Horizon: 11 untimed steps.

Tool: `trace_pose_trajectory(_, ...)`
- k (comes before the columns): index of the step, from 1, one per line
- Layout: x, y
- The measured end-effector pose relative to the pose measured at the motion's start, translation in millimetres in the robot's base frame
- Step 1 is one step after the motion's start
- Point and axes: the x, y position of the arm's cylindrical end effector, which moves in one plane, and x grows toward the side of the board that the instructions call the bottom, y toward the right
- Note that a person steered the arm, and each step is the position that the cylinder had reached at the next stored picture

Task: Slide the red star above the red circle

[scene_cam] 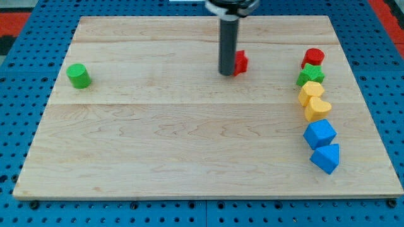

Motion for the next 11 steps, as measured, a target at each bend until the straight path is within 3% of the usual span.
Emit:
trace_pose_trajectory(3, -73, 14)
trace_pose_trajectory(4, -73, 59)
trace_pose_trajectory(5, -61, 11)
trace_pose_trajectory(6, -34, 21)
trace_pose_trajectory(8, -75, 112)
trace_pose_trajectory(9, -72, 109)
trace_pose_trajectory(10, -95, 79)
trace_pose_trajectory(11, -98, 129)
